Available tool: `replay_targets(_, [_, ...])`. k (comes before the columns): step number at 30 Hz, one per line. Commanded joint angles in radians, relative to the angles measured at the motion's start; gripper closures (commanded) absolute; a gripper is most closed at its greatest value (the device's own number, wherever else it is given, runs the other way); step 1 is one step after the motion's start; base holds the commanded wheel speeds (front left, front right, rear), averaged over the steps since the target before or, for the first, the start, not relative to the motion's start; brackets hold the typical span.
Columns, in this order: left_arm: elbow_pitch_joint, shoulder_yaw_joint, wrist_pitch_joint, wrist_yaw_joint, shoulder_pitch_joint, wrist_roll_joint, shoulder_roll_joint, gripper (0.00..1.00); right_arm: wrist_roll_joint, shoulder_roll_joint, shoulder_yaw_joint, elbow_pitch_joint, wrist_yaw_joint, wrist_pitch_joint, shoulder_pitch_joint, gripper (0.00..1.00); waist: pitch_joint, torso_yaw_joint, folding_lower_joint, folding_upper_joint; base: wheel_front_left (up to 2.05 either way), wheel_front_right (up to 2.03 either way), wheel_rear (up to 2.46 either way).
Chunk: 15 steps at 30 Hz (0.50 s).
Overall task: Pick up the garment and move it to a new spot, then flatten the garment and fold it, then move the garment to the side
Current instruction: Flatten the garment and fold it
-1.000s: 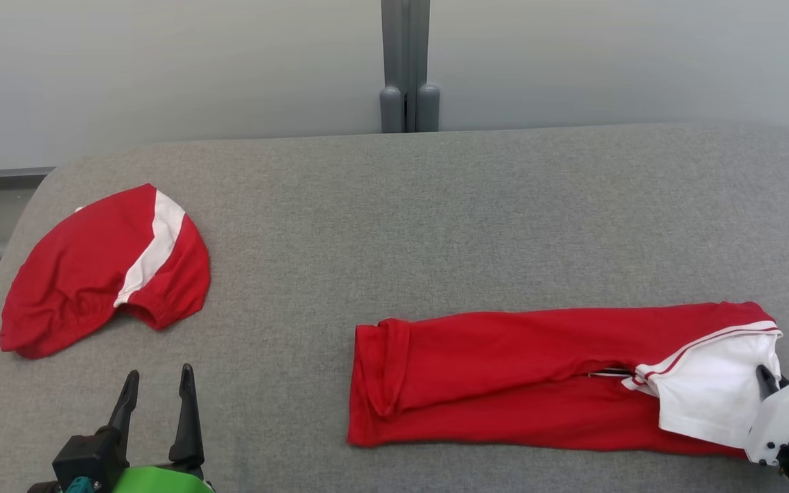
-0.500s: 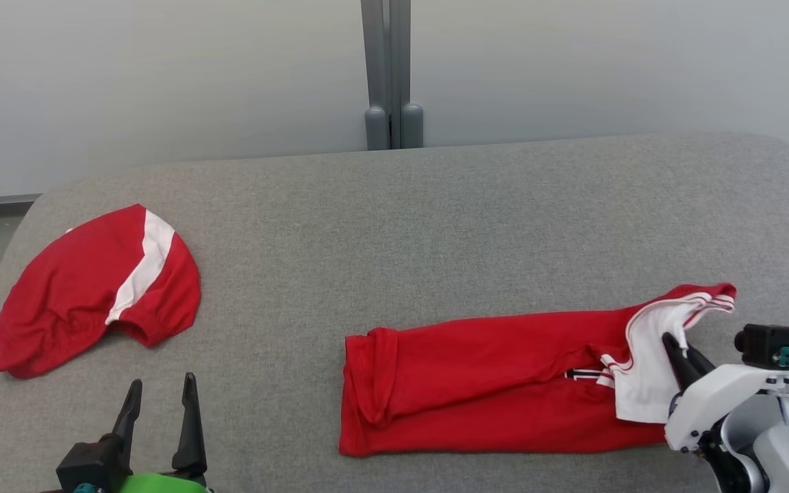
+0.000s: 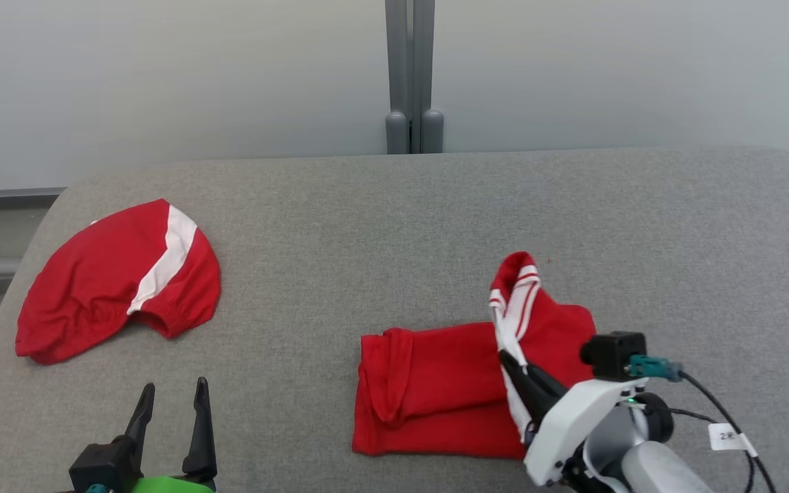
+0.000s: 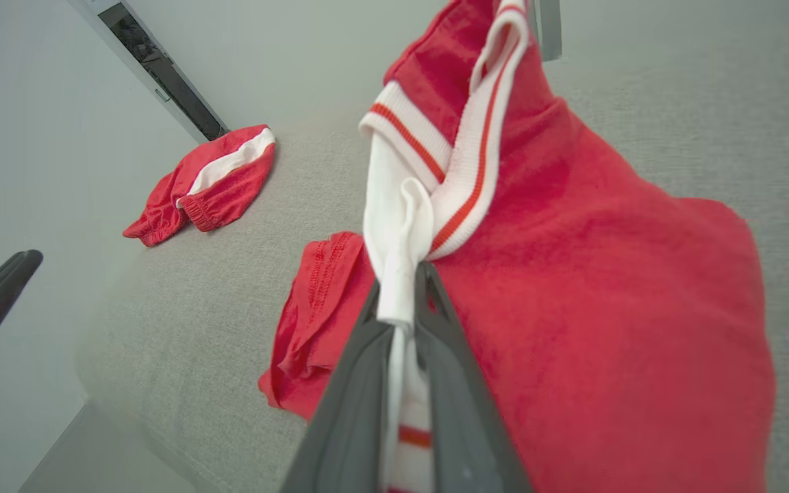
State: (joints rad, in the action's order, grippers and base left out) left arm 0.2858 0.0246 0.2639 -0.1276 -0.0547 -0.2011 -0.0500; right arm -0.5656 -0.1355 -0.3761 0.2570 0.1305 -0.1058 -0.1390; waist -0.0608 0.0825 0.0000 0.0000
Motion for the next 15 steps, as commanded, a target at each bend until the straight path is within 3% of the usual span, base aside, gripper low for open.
replay_targets(1, [0.002,-0.001,0.000,-0.004,0.004,0.000,-0.001,0.00,0.001,0.018,-0.012,0.010,0.000,0.001,-0.017,1.00,0.004,0.013,0.0000,0.0000,0.00,0.00,0.00])
replay_targets(9, [0.018,-0.031,0.000,-0.004,0.036,0.002,-0.001,0.00,-0.028,0.083,-0.098,0.163,0.000,0.067,-0.108,1.00,0.023,0.067,0.0000,0.0000,0.00,0.00,0.00])
replay_targets(15, [0.032,-0.058,0.000,-0.005,0.059,-0.003,-0.001,0.00,-0.157,0.083,-0.212,0.265,0.000,0.153,-0.189,1.00,0.035,0.108,0.0000,0.0000,0.00,0.00,0.00])
